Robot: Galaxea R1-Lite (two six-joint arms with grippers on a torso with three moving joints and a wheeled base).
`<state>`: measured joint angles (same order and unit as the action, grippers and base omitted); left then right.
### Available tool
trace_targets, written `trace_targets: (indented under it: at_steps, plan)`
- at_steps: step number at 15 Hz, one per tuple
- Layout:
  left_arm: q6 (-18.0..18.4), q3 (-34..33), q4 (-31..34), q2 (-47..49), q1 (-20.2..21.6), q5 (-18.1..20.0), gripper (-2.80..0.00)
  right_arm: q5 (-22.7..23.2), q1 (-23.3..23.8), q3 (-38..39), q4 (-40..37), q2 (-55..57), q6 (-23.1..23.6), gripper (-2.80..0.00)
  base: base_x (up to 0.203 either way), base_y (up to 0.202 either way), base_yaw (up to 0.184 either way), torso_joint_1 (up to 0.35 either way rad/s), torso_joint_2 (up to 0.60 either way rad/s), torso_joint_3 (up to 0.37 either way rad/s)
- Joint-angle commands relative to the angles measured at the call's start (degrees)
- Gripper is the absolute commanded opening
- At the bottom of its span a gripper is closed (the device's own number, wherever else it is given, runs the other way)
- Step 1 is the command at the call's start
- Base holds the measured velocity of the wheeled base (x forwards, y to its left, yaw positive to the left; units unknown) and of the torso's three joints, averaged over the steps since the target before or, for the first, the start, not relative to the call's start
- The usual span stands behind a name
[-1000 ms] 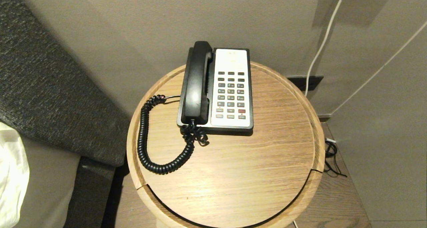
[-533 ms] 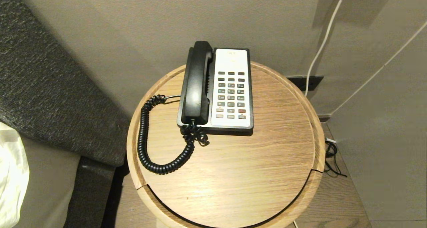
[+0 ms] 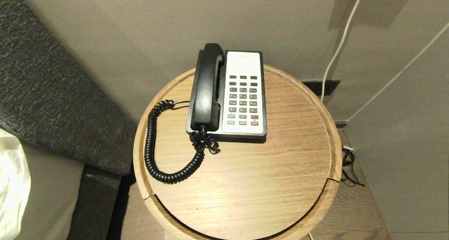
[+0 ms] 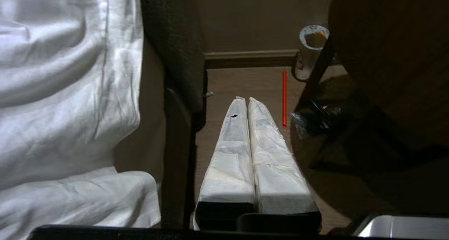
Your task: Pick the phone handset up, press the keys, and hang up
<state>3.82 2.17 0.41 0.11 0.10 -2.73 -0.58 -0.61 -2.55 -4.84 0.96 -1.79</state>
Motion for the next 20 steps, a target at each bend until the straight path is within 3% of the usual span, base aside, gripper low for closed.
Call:
trace_targets:
  at_steps: [1,4,20]
  plan:
    - [-0.09,-0.20,0.24,-0.02,0.02,1.51,-2.80,1.00,-0.01,2.52,4.95,0.01,6.07,-2.80,0.000,0.000,0.000,0.000,0.00,0.000]
    - [1.11,-2.08,0.28,0.02,0.02,3.70,-2.80,0.93,-0.01,2.55,4.93,0.00,5.92,-2.80,0.000,0.000,0.000,0.000,0.00,0.000]
    - [-1.87,-2.17,0.03,-0.02,0.06,2.91,-2.80,1.11,-0.01,2.55,4.93,0.00,5.92,-2.80,0.000,0.000,0.000,0.000,0.00,0.000]
